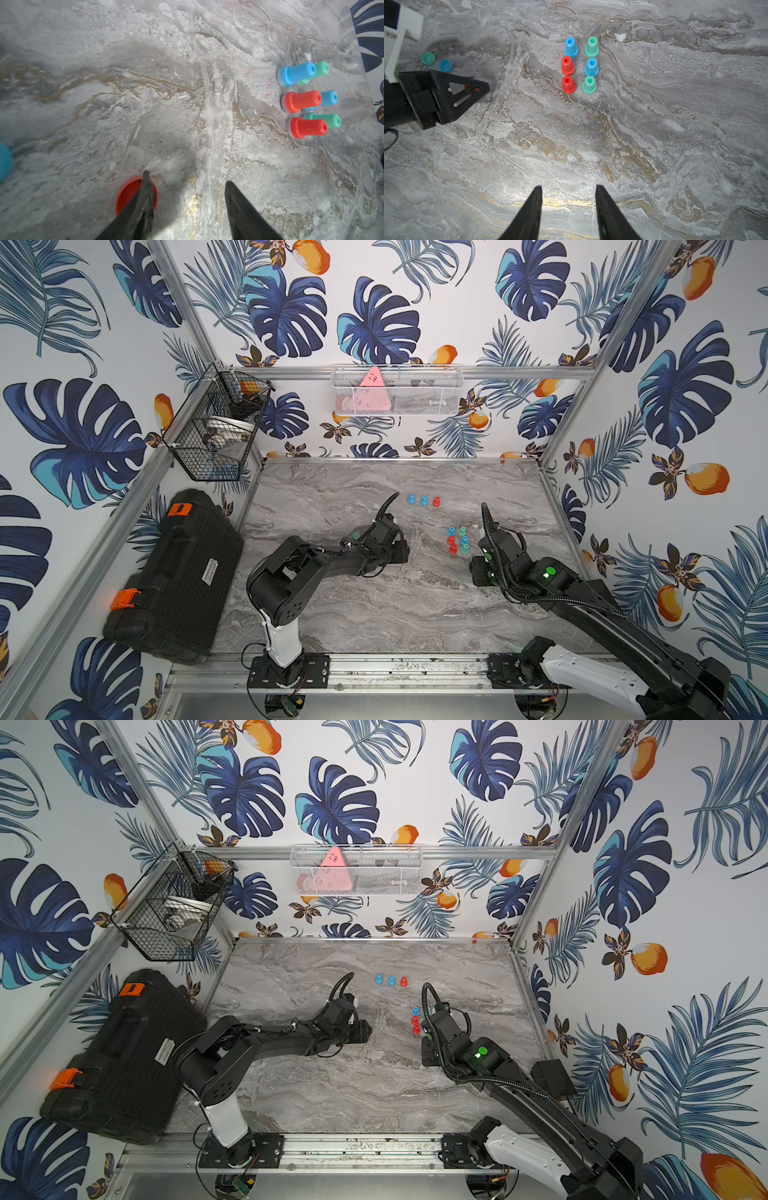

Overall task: Close the stamp cap
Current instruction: Move the cover to the center of the board.

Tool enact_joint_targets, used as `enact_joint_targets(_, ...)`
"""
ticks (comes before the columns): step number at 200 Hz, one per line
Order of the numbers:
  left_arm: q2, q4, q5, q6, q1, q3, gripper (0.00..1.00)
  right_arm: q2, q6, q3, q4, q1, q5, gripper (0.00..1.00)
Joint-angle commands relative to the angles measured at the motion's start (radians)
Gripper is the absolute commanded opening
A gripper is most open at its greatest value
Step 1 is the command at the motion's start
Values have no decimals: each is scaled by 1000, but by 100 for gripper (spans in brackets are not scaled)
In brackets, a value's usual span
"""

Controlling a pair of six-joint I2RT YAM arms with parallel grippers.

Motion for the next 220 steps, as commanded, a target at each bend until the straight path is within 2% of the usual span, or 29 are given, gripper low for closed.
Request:
enact_joint_targets(1,27,-123,18,-31,-26,14,60,-3,10,-1,11,2,14,45)
enact_joint_targets(64,69,-150,9,-21,-84,96,59,-4,9,-1,11,2,14,45)
enact_joint_targets(220,12,-211,1,11,-102,176,59,-4,10,-1,11,2,14,45)
